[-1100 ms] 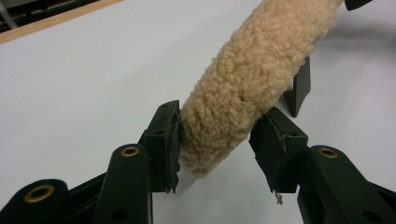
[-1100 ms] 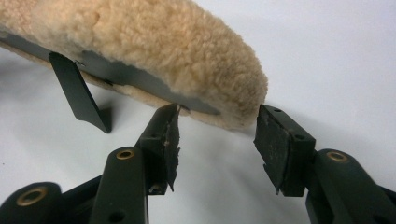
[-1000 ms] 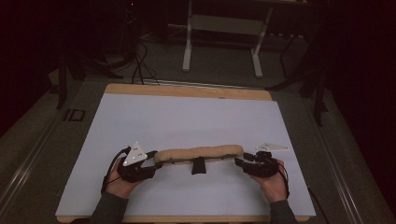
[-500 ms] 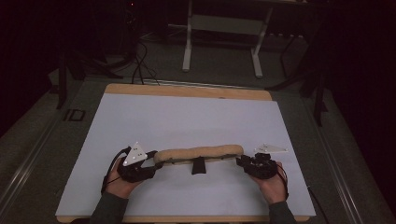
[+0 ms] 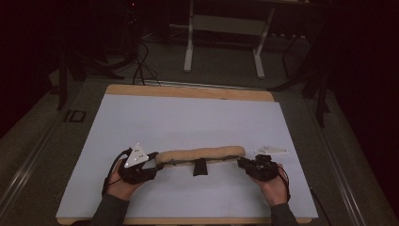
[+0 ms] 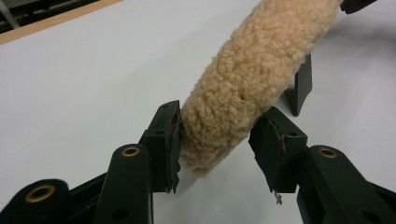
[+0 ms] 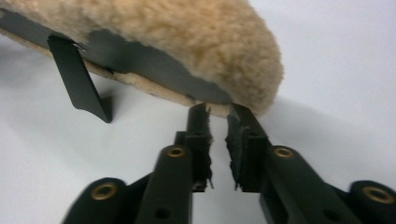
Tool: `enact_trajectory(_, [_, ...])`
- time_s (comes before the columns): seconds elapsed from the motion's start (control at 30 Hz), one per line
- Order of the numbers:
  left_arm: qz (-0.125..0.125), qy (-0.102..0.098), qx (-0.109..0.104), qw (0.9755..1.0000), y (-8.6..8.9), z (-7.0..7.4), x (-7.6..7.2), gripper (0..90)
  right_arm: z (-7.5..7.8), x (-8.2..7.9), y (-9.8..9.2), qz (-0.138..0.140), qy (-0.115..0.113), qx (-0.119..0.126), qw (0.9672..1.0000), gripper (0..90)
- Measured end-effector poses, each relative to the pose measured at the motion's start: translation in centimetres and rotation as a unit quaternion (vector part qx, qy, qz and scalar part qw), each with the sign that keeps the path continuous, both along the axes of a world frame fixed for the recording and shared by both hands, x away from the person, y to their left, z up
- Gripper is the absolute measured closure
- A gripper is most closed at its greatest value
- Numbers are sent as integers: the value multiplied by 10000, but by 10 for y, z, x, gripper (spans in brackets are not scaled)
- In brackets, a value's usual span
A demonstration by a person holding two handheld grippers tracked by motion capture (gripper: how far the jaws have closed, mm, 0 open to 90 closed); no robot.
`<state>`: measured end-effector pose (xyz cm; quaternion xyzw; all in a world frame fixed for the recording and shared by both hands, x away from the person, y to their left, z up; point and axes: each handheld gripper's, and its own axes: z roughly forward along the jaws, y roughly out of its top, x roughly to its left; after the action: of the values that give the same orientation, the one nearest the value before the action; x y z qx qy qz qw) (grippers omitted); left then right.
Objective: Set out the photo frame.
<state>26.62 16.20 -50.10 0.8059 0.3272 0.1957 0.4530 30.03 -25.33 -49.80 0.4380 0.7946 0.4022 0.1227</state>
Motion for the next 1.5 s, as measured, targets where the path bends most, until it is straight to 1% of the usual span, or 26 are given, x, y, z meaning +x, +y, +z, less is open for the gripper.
enact_trajectory(0.13, [5, -45, 59, 10000, -1, 0, -1, 555, 0, 0, 3, -51, -58, -40, 10000, 874])
enact_trajectory(0.23, [13, -48, 81, 10000, -1, 0, 0, 561, -1, 2, 3, -164, -67, -13, 9998, 894])
enact_trajectory(0.33, [26, -59, 112, 9999, -1, -1, 0, 570, 0, 3, 4, -236, -114, -9, 9997, 896])
enact_trajectory(0.53, [18, -87, 160, 9998, -1, -1, -2, 585, 0, 6, 7, -242, -105, -20, 9997, 896])
enact_trajectory(0.67, [-8, -107, 200, 9997, -1, -1, -6, 598, 0, 11, 8, -254, -104, -35, 9996, 896])
enact_trajectory(0.87, [-20, -101, 193, 9998, -1, -1, -8, 610, 1, 18, 11, -287, -94, -16, 9995, 896])
enact_trajectory(0.97, [-23, -89, 186, 9998, -1, -1, -8, 613, 2, 21, 11, -295, -60, 52, 9995, 895])
enact_trajectory(1.03, [-22, -89, 182, 9998, -1, -1, -8, 615, 2, 22, 10, -294, -70, 89, 9995, 895])
enact_trajectory(1.07, [-21, -93, 187, 9998, -1, -1, -9, 615, 3, 22, 10, -278, -62, 165, 9995, 895])
enact_trajectory(1.1, [-24, -91, 196, 9998, -2, -1, -9, 616, 4, 23, 12, -247, -94, 169, 9995, 895])
enact_trajectory(1.17, [-34, -97, 206, 9997, -2, -1, -10, 618, 5, 24, 13, -255, -104, 113, 9996, 895])
enact_trajectory(1.4, [-41, -103, 214, 9997, -2, -1, -10, 624, 5, 30, 17, -278, -56, 122, 9995, 896])
enact_trajectory(1.5, [-37, -92, 202, 9997, -2, -1, -10, 624, 5, 32, 19, -257, -60, 68, 9996, 896])
